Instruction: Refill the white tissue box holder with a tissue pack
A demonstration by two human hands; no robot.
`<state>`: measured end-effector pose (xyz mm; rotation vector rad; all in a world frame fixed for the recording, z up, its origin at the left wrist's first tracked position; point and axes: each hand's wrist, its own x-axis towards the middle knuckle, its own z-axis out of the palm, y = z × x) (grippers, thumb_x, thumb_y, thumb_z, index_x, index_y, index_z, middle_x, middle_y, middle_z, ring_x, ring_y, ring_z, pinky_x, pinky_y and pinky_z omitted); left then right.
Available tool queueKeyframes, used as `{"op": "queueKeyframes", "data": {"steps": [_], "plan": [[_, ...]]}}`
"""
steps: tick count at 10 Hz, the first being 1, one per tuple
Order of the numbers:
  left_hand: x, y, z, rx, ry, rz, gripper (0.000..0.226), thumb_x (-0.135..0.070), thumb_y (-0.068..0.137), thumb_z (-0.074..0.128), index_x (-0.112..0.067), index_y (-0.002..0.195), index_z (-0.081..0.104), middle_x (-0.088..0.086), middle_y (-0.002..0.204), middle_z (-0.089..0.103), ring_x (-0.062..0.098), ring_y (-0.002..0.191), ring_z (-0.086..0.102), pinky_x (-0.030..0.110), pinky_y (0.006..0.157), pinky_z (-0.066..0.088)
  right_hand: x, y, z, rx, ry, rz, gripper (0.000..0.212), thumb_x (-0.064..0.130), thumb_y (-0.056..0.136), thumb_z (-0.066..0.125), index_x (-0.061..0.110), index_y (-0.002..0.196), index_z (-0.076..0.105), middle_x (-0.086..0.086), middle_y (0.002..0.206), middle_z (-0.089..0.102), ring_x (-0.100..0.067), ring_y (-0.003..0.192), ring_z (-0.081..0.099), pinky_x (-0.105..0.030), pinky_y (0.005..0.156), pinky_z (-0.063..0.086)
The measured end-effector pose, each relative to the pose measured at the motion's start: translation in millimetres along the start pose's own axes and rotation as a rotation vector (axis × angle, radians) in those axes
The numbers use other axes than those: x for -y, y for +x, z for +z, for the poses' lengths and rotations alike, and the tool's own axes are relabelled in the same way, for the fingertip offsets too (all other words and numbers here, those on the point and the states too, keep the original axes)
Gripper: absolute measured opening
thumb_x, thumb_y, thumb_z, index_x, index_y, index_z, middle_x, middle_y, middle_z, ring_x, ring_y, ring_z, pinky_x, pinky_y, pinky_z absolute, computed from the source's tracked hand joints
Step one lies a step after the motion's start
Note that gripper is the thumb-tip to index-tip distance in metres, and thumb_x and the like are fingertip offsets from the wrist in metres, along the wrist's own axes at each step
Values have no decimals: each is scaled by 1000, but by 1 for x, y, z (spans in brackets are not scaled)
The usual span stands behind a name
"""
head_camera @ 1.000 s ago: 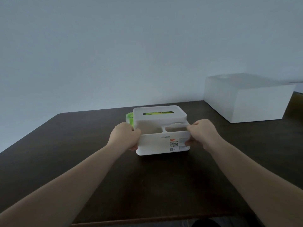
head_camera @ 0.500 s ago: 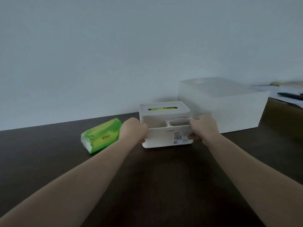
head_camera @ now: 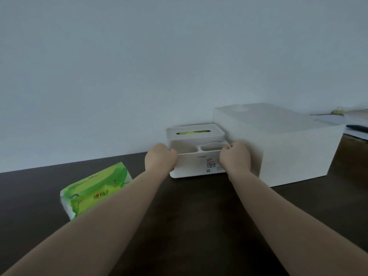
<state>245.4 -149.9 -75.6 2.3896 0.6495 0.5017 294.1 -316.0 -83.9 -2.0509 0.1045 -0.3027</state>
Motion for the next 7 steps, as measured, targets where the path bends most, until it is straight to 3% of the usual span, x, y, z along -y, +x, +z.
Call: {"op": "queueKeyframes", "data": {"steps": [1,3,4,5,6,7], "plan": [[-11,13,11,-11,-38,-31,26,-12,86,38,-6,61,45,5,49,56,16,44,47,24,46,30,2,7,8,-45,2,-13,31,18,98,43,-3,117,57,-21,119,62,-37,110,59,-41,88,49],[-13,34,23,-35,-33,-37,30,-13,87,38,-6,58,42,10,62,58,19,48,42,24,46,31,1,13,19,-1,-31,-42,30,12,94,45,-2,119,53,-20,124,58,-35,113,57,-36,84,45],[-10,36,23,-66,-16,3,31,-18,90,37,-3,68,52,17,74,66,24,56,47,28,52,35,-3,10,14,17,-39,-58,33,8,91,46,0,122,53,-19,125,58,-34,113,57,-38,87,48],[0,27,26,-65,-53,3,52,-35,100,25,-3,92,65,17,95,66,32,85,58,33,70,40,-4,3,-4,77,47,-65,34,9,91,49,10,123,59,-13,127,62,-30,113,59,-38,93,50],[22,10,31,-89,-58,-66,59,-39,102,20,-3,111,66,16,114,66,33,110,60,37,84,41,21,-18,-39,170,294,-113,12,16,92,58,19,86,68,-14,104,72,-19,70,65,-33,71,57],[33,2,34,-124,-62,-45,49,-34,101,26,-5,97,66,12,97,64,28,92,59,34,77,39,69,-53,-106,289,680,-358,22,25,89,64,18,69,70,-3,68,67,-13,49,52,-23,50,42]]}}
